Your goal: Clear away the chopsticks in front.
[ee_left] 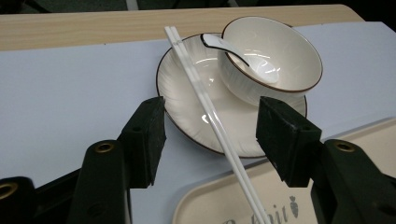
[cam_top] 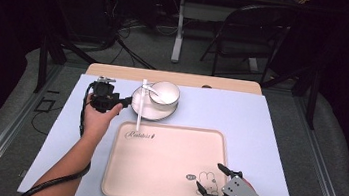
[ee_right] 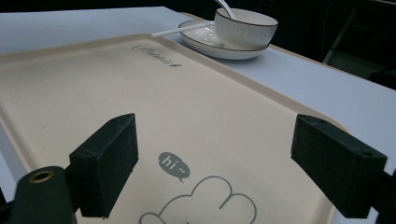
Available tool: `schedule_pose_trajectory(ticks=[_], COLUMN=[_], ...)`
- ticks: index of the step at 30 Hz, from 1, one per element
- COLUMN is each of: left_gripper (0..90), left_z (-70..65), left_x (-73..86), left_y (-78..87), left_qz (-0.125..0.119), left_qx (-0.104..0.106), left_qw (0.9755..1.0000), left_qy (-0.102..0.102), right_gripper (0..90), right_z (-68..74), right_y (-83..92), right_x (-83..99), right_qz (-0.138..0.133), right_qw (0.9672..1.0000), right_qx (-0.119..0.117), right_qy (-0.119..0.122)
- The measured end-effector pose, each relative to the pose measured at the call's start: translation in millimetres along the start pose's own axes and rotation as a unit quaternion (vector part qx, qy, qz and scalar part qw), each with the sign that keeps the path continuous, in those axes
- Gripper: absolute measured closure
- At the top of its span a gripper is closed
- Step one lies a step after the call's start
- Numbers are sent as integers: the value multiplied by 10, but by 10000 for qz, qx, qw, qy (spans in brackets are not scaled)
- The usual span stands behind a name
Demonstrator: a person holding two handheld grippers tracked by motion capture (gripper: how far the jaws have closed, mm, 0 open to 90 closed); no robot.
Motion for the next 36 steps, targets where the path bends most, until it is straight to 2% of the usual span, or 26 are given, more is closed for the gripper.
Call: schedule_pose_trajectory(ticks=[11, 18, 23, 27, 34, 36], left_gripper=[498, 584, 619, 625, 637, 629], left_z=[18, 80, 116, 133, 124, 124], left_x=[-123, -126, -133, -133, -132, -127], left_y=[-193, -341, -420, -478, -564, -588], left_qz=[47, 153, 168, 189, 187, 197], left_qx=[-151, -230, -194, -274, -153, -127], left_qw=[9999, 9995, 9994, 9989, 9992, 9991], left_qy=[53, 143, 250, 319, 306, 365], right_gripper=[142, 142, 142, 142, 142, 142], right_z=[-1, -9, -11, -11, -12, -10], right_y=[-3, -2, -2, -4, -5, -4], right_x=[0, -4, -3, -2, -2, -3], right_qz=[2, -17, -12, -10, -9, -9], right_qw=[10000, 10000, 10000, 10000, 10000, 10000], right_qx=[-10, -2, -8, -6, -10, -18], right_qy=[-3, -23, -31, -29, -25, -22])
Point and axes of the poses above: each handheld gripper's, and its own axes: y roughly backward along the jaws, x roughly out of its underside, z roughly to its left, the point moved 4 cm from there along -y, roughly forward along the jaws, and after that the axes turned 13 degrees about -y, right-handed, at the moved point
